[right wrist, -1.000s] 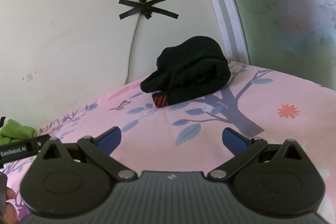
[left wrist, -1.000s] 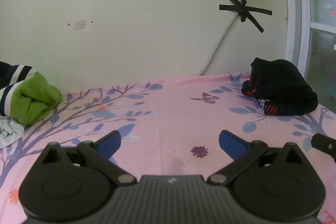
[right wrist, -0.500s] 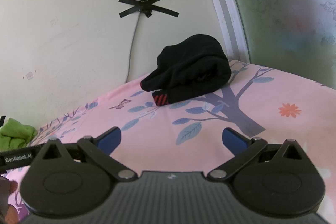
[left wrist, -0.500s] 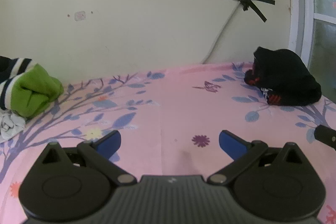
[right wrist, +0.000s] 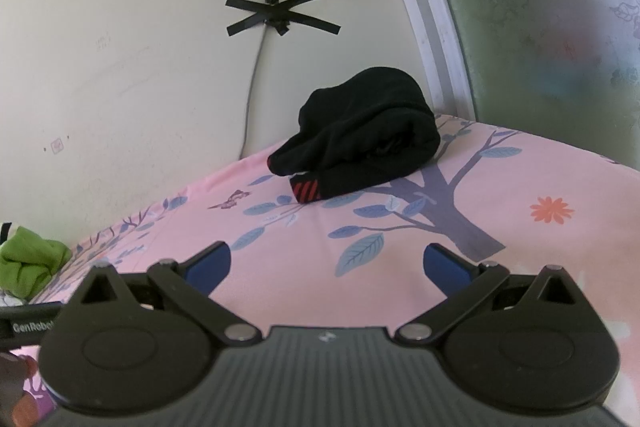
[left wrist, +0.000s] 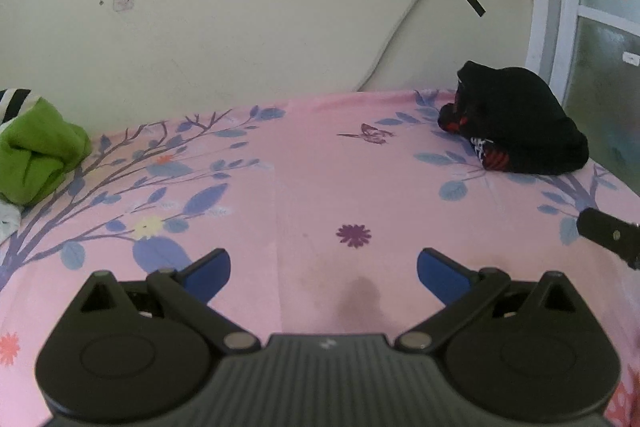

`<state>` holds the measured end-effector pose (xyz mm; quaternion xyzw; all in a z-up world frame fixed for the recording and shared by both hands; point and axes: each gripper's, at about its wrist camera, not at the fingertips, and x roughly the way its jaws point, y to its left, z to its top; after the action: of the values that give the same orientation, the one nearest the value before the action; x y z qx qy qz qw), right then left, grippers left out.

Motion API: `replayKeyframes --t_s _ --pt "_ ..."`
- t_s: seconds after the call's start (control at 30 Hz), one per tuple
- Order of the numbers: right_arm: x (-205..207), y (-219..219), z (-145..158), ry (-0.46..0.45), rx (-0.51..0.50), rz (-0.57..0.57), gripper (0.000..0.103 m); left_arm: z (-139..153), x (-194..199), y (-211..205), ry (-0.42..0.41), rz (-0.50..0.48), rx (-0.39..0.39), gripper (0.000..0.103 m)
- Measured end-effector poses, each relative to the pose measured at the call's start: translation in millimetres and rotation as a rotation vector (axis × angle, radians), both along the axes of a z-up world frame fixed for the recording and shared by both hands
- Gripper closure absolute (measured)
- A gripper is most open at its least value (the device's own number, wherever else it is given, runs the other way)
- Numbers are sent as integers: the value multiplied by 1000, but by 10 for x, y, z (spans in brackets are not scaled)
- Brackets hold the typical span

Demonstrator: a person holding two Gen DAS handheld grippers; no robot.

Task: Fold small clothes

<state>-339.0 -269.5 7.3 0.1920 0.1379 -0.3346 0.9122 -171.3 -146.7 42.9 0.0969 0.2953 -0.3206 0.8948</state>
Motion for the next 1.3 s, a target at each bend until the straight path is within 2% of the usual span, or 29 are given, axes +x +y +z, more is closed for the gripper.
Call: replayKeyframes --t_s 0.1,0.3,0.6,1.3 --pt "3 -3 -4 0 1 1 6 -2 -26 -10 -20 2 13 0" --pt "1 -5 1 2 6 6 6 -41 16 -42 6 15 54 0" --pt "14 -9 -4 7 11 21 6 -73 5 -75 -17 28 93 0" --pt "13 -6 -5 6 11 22 6 -61 -11 -62 2 -4 90 0"
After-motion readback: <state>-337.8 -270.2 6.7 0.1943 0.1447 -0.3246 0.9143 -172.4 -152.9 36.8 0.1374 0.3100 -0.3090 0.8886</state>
